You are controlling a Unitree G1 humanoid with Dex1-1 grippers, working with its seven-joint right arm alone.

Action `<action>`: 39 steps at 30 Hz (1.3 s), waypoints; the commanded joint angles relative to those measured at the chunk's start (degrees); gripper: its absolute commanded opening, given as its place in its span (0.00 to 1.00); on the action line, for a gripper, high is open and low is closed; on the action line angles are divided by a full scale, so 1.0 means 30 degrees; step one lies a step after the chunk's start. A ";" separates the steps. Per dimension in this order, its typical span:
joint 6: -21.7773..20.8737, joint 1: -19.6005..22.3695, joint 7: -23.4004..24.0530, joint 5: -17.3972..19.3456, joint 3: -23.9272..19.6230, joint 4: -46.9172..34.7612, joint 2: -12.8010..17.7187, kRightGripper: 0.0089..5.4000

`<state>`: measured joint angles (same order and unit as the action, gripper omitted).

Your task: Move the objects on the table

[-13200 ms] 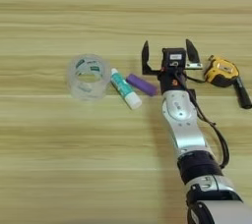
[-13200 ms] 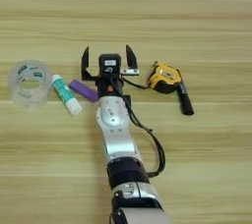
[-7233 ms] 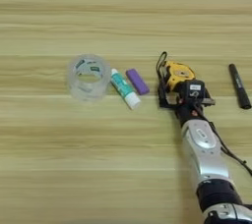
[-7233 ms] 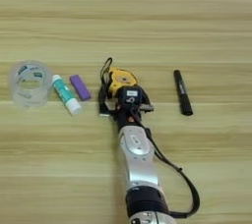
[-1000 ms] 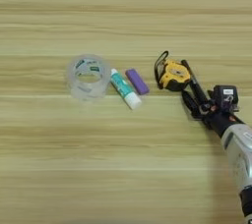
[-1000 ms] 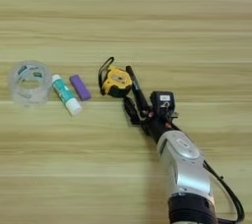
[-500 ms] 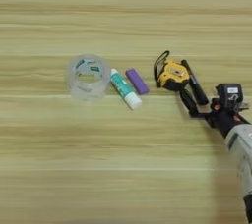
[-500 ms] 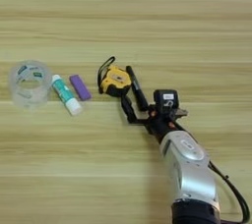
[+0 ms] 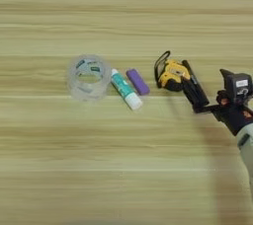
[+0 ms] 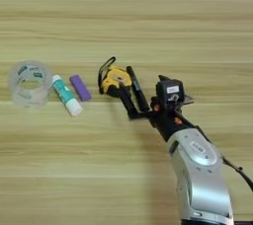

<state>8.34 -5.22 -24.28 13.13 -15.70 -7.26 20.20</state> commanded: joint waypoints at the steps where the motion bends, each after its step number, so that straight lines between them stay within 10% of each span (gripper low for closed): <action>1: -0.0098 0.0390 0.0005 0.0018 0.0095 -0.1774 0.0565 0.99; 39: -0.0310 0.0307 -0.0975 -0.1961 0.5685 -0.1437 -0.0862 0.99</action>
<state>9.40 -7.26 -27.92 7.88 1.77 -10.36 17.23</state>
